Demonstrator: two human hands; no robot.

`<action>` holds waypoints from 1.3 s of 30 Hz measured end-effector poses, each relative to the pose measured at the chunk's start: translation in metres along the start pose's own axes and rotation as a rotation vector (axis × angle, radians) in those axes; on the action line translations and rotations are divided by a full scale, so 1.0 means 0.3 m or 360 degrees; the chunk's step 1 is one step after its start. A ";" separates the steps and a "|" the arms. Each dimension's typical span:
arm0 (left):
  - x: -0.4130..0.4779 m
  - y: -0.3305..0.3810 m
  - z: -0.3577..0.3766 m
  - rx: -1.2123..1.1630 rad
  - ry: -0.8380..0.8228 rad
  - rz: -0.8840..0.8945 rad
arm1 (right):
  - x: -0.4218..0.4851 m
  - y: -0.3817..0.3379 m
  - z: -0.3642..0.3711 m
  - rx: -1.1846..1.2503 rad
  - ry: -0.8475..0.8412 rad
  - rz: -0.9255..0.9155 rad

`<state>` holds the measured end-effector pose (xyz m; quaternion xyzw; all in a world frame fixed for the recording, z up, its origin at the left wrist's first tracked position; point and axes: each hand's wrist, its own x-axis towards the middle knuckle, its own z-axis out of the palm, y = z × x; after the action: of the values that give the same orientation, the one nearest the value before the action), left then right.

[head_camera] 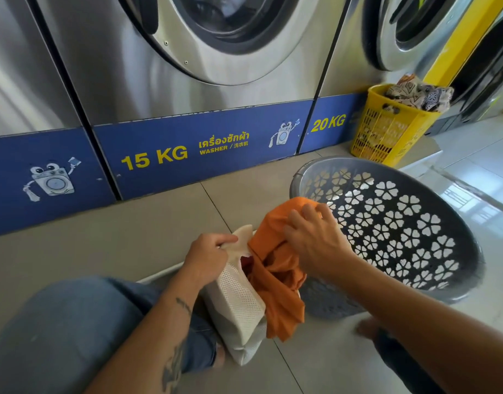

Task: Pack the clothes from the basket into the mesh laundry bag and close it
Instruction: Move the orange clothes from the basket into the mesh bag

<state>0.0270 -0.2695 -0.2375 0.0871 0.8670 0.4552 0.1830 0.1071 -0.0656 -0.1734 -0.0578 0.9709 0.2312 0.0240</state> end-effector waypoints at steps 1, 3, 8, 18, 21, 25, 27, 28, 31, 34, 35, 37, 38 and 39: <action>-0.002 0.001 -0.002 0.0000 0.0002 -0.0004 | 0.008 0.001 0.007 0.0027 0.0070 -0.0027; -0.004 -0.001 -0.004 -0.0013 0.0006 -0.0015 | 0.016 -0.010 0.006 0.0067 0.0231 -0.0063; 0.009 -0.013 -0.006 -0.0046 0.0093 -0.0073 | -0.001 -0.124 -0.015 0.0554 0.0388 0.0088; 0.001 -0.019 -0.015 0.0115 0.0131 -0.0033 | 0.006 -0.433 0.256 0.2052 -0.0241 0.0652; 0.013 -0.019 -0.014 0.0098 0.0159 -0.0036 | 0.008 -0.475 0.321 0.2019 -0.0627 0.0487; 0.016 -0.022 -0.016 0.0049 0.0234 -0.0077 | 0.042 -0.420 0.307 0.2006 -0.0541 0.0382; 0.022 -0.018 -0.015 0.0027 0.0286 -0.0109 | 0.046 -0.381 0.275 0.1922 -0.0367 0.0314; 0.027 -0.017 -0.013 0.0019 0.0299 -0.0127 | 0.042 -0.369 0.266 0.1830 -0.0187 0.0328; 0.043 -0.012 0.007 0.0020 0.0273 -0.0136 | 0.024 -0.367 0.278 0.1377 0.0146 0.0563; 0.061 -0.015 0.034 0.0176 0.0166 -0.0098 | 0.030 -0.391 0.326 0.1415 -0.0055 0.0559; 0.066 -0.019 0.043 0.0254 0.0126 -0.0086 | 0.035 -0.407 0.345 0.1475 -0.0113 0.0502; 0.073 -0.026 0.061 0.0363 0.0081 -0.0065 | 0.041 -0.447 0.377 0.1510 -0.0151 0.0374; 0.079 -0.034 0.068 0.0382 0.0080 -0.0059 | 0.047 -0.468 0.393 0.1506 -0.0163 0.0301; 0.083 -0.040 0.070 0.0380 0.0085 -0.0059 | 0.057 -0.488 0.413 0.1481 -0.0177 0.0223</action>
<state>0.0127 -0.2527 -0.2642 0.0799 0.9210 0.3475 0.1567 0.1107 -0.1412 -0.3506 0.0371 0.9702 -0.2244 0.0835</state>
